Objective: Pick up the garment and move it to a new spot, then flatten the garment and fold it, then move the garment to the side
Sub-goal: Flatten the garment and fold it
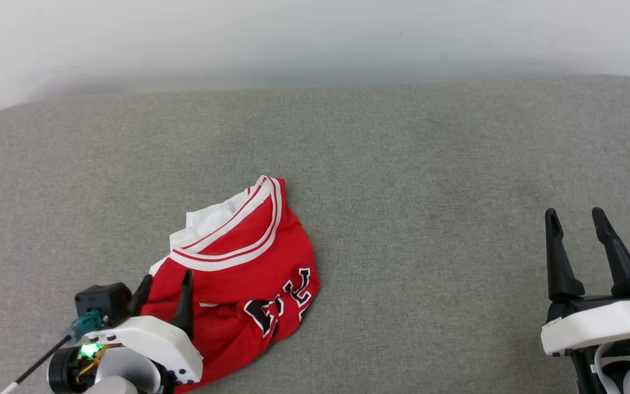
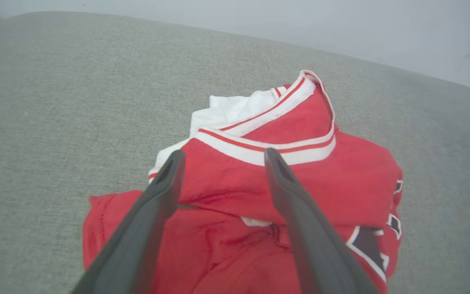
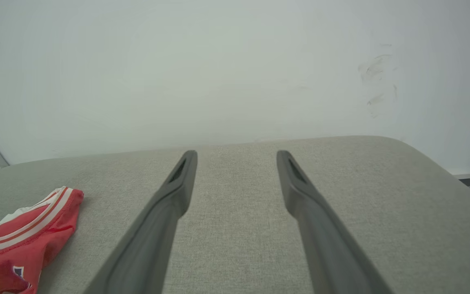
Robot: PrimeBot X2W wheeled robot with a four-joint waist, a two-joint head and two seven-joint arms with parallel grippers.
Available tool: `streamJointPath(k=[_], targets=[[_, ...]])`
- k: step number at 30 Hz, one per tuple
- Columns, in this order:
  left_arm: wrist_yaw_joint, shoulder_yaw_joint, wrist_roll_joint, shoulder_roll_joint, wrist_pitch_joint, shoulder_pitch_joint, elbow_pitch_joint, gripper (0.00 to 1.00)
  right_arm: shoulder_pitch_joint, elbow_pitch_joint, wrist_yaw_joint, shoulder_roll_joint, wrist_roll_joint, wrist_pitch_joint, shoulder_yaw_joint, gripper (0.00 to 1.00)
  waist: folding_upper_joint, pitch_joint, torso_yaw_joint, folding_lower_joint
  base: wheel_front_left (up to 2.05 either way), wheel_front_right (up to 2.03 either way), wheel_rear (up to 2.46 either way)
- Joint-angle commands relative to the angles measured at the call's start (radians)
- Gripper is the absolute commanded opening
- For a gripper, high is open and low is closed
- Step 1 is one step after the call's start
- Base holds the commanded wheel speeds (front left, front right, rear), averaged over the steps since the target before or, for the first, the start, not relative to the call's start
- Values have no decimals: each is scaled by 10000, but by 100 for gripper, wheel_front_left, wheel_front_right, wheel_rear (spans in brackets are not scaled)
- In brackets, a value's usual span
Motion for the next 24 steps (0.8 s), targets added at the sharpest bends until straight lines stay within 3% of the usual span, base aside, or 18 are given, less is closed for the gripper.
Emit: streamJointPath(k=[1, 6, 13, 24], targets=[[3, 76, -24, 86, -52, 56, -34, 100, 63, -55, -1, 5, -38, 34, -9, 100, 0, -52, 33, 1, 0, 0, 0], [-259, 46, -228, 656, 757, -241, -46, 100, 83, -141, 0, 5, -10, 92, 30, 100, 0, -75, 37, 1, 0, 0, 0], [-960, -344, -661, 1641, 3078, -1111, 153, 100, -88, -220, 0, 5, 49, 82, 130, 100, 0, 347, -109, 1, 0, 0, 0], [-1793, -869, -1351, 1947, 5464, -2020, 1313, 100, -362, 75, -1, 7, 217, -201, 165, 100, 0, 1003, -523, 1, 0, 0, 0]])
